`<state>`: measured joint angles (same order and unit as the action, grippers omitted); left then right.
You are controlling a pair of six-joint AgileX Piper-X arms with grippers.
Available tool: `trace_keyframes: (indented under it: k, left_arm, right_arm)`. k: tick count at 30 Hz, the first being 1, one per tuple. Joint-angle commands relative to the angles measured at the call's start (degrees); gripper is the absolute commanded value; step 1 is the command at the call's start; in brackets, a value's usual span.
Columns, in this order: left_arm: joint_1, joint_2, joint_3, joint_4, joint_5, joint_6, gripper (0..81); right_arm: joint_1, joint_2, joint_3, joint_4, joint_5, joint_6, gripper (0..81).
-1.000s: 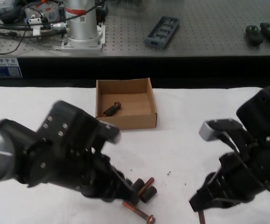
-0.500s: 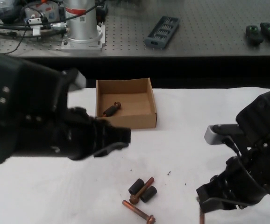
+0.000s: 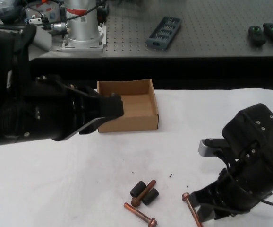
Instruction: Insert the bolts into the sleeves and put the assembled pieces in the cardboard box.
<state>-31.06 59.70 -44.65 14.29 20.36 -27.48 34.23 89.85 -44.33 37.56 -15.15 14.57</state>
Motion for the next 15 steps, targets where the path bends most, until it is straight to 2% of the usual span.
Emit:
trace_keyframes:
  k: [1,5,15]
  left_arm:
    - [0.02,-1.37,-0.73,-1.14,-0.30,-0.87,6.5]
    - [0.02,-1.37,-0.73,-1.14,-0.30,-0.87,6.5]
    - [0.02,-1.37,-0.73,-1.14,-0.31,-0.44,6.5]
  right_arm:
    - [-0.08,2.05,-2.04,-0.34,-0.42,0.26,25.3]
    - [0.25,4.66,-4.37,1.33,-1.36,-0.25,25.3]
    - [4.20,7.73,-8.09,2.39,2.92,-0.88,25.3]
